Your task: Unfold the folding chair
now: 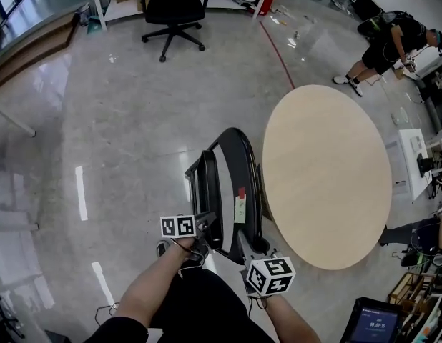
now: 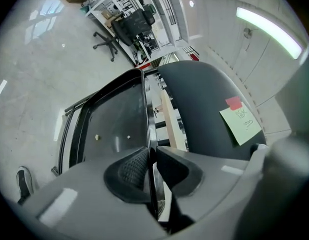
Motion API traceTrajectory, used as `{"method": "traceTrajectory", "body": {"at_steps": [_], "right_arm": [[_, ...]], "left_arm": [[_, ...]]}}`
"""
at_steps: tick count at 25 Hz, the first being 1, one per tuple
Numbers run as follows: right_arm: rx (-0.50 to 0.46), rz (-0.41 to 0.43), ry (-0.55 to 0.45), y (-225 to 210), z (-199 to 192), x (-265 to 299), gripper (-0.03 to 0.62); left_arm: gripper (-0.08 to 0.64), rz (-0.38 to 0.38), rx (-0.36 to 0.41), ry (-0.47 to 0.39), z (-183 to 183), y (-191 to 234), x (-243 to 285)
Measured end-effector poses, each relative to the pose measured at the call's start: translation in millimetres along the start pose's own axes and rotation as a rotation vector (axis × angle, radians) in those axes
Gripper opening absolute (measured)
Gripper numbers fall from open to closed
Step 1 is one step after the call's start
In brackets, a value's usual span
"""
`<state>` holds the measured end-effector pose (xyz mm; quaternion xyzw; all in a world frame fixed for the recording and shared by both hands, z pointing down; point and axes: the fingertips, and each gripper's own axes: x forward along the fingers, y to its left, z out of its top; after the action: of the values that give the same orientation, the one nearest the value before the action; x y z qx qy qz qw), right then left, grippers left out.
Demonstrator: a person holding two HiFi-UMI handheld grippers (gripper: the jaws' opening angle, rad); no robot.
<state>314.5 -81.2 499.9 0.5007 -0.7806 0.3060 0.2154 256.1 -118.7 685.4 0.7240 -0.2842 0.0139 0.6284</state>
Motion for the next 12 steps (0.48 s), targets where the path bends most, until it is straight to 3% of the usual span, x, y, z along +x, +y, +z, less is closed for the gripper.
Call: {"method": "traceTrajectory", "body": {"at_steps": [7, 12], "right_arm": [[-0.131, 0.084, 0.043, 65.0, 10.9, 33.7, 0.084], [-0.157, 0.101, 0.069, 86.3, 11.9, 53.2, 0.064]], "left_arm": [[0.057, 0.056, -0.059, -0.113, 22.9, 30.9, -64.8], [0.051, 0.074, -0.041, -0.124, 30.1, 50.1, -98.3]]}}
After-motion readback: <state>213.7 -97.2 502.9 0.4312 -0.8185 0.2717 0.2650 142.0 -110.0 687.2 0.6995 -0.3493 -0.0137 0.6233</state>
